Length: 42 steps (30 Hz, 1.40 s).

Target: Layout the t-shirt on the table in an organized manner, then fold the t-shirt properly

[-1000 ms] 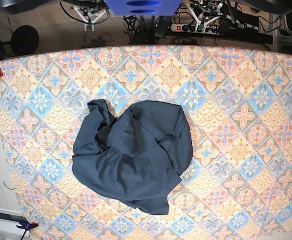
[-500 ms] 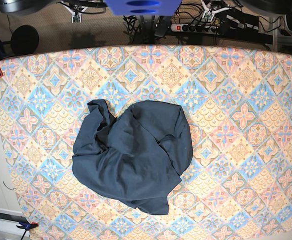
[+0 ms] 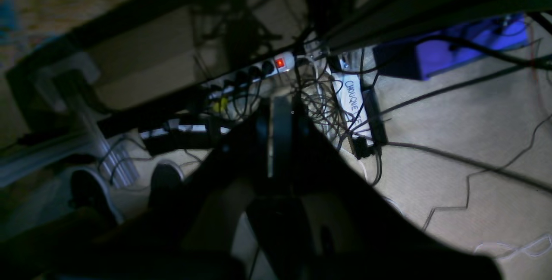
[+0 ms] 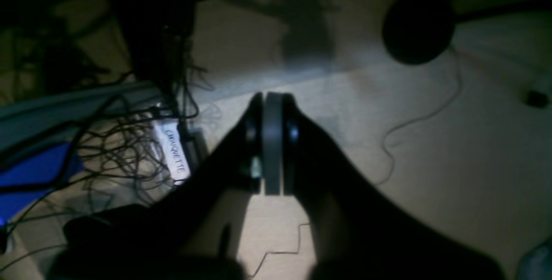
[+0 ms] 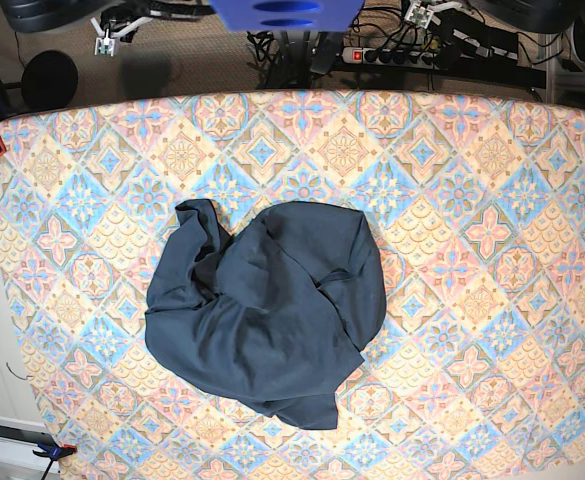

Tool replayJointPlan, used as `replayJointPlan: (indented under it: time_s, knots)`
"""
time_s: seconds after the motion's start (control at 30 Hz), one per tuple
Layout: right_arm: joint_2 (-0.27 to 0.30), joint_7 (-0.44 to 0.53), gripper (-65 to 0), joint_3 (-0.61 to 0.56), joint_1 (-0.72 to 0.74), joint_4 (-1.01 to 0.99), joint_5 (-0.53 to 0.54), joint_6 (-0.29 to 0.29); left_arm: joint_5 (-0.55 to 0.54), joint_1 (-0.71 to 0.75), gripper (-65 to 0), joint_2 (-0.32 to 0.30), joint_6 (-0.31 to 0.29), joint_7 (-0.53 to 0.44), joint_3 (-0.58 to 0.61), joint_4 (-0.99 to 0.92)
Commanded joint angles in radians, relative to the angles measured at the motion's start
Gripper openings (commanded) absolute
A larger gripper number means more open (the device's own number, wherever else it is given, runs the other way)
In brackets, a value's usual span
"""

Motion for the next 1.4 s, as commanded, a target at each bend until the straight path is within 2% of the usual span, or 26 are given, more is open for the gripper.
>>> replayJointPlan:
  time_s: [0.0, 0.1, 0.2, 0.37, 0.57, 0.67, 0.87, 1.13, 1.3, 1.37]
  knots:
    - [0.020, 0.019, -65.0, 0.032, -0.030, 0.037, 0.005, -0.015, -0.002, 0.029, -65.0, -0.002, -0.002, -0.024, 0.000, 0.049]
    - [0.020, 0.019, -65.0, 0.069, -0.073, 0.143, 0.005, -0.015, 0.000, 0.074, -65.0, -0.033, 0.000, -0.024, -0.002, 0.158]
    - [0.020, 0.016, -65.0, 0.102, -0.105, 0.247, 0.005, -0.015, 0.000, 0.097, -65.0, -0.037, 0.000, -0.022, -0.002, 0.267]
    - [0.020, -0.079, -65.0, 0.178, -0.128, 0.422, 0.005, -0.015, 0.000, 0.138, -65.0, -0.039, 0.000, -0.022, -0.035, 0.412]
    - [0.020, -0.164, -65.0, 0.193, -0.122, 0.597, 0.005, -0.015, 0.000, 0.115, -65.0, -0.074, 0.000, -0.022, -0.037, 0.506]
    - [0.020, -0.195, -65.0, 0.191, -0.120, 0.626, 0.005, -0.015, -0.025, 0.051, -65.0, -0.074, 0.000, 0.013, -0.035, 0.509]
    - [0.022, -0.262, -65.0, 0.187, -0.053, 0.662, 0.005, -0.015, -0.213, -0.143, -65.0, -0.074, -0.002, 0.176, -0.037, 0.526]
    - [0.022, -0.322, -65.0, 0.187, 0.024, 0.669, 0.005, -0.015, -0.408, -0.436, -65.0, -0.067, -0.003, 0.363, -0.037, 0.529]
    - [0.022, -0.331, -65.0, 0.185, 0.047, 0.671, 0.005, -0.015, -0.503, -0.565, -65.0, -0.050, -0.005, 0.403, -0.031, 0.507]
    - [0.022, -0.331, -65.0, 0.184, 0.069, 0.671, 0.005, -0.015, -0.530, -0.612, -60.6, -0.050, -0.005, 0.404, -0.028, 0.477]
